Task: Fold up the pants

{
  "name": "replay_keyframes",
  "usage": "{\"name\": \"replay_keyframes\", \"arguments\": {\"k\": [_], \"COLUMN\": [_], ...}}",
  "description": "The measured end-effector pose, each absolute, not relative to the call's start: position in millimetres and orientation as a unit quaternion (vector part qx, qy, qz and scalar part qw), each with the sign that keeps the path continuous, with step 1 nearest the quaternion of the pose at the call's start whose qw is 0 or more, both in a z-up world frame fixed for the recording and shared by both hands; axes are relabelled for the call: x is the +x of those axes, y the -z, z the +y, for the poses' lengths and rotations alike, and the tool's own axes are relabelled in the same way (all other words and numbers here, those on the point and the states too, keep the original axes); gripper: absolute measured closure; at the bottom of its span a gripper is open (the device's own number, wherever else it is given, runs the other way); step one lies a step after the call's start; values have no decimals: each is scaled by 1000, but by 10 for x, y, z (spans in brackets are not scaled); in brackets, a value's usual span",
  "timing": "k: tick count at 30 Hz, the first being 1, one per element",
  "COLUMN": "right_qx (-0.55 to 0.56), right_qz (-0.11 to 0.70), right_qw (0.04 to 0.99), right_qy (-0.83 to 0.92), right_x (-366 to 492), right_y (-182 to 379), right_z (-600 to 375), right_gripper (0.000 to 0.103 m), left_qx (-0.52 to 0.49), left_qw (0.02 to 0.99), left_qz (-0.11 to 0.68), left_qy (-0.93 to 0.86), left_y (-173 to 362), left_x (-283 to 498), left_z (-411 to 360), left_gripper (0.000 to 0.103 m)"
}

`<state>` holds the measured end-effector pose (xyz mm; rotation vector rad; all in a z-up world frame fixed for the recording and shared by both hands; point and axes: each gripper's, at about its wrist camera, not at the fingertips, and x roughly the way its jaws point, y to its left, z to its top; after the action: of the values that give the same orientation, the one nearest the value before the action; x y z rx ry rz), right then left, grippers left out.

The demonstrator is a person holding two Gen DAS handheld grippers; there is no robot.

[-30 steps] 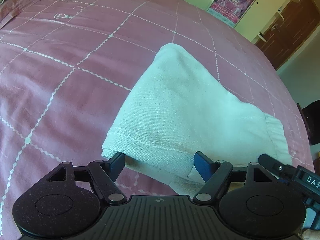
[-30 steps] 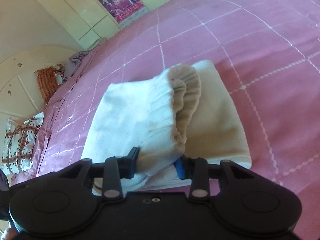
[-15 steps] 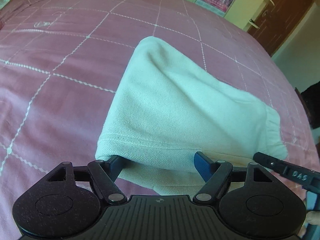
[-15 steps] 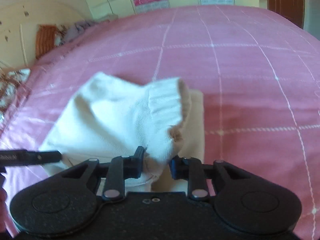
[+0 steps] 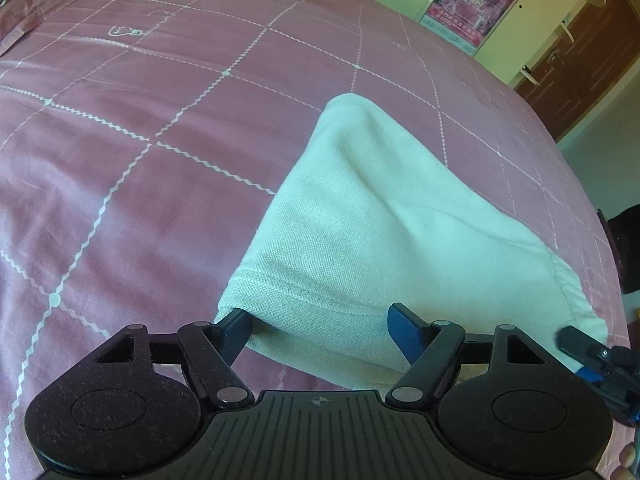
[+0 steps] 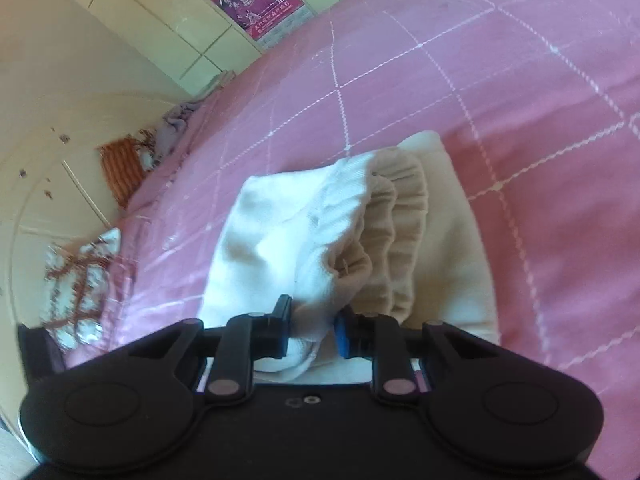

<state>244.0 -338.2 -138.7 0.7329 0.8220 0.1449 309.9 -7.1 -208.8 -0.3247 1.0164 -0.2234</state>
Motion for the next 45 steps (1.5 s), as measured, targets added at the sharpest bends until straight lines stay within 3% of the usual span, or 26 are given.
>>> {"name": "replay_keyframes", "arguments": {"k": [2,6,10,12,13,21,22,24,30,38,40,43,45], "right_qx": [366,292,327,321,323,412,407,399,212,51,56,136,185], "right_qz": [392,440,416,403,403,430,429,420,349,272,292,425,442], "right_qw": [840,848,848,857,856,803,806,815,912,958,953,895,878], "right_qy": [-82,-40,-38,-17,-9,-20,-16,-10,-38,-77,-63,-18,-9], "right_x": [2450,2447,2317,2253,2236,2324,2341,2342,2376,2490,2468,2579,2478], "right_y": [1411,1657,1550,1489,1496,1897,1914,1889,1209,645,768,1344,1555], "right_z": [-3344,-3268,-3367,-3449,-3494,-3532,-3513,-3490,-3002,-2899,-3070,-3470,-3596], "right_gripper": [82,82,58,45,45,48,50,66,80,82,82,78,75], "left_qx": [-167,-171,-122,-145,-163,-159,-160,-161,-152,-139,-111,-45,-47], "left_qw": [855,850,870,863,857,860,860,861,868,875,873,874,873], "left_qz": [483,491,476,483,489,484,484,481,469,453,464,471,473], "left_qy": [91,84,37,27,26,39,40,45,63,96,101,105,108], "left_y": [2129,2183,2139,2175,2198,2164,2161,2131,2025,1931,2017,2112,2094], "left_x": [3106,3109,3088,3134,3145,3111,3112,3096,3146,3184,3173,3147,3148], "left_z": [-6,33,60,204,267,252,239,199,24,-341,-496,-691,-666], "left_gripper": [28,28,27,27,27,27,27,27,27,27,27,15,13]}}
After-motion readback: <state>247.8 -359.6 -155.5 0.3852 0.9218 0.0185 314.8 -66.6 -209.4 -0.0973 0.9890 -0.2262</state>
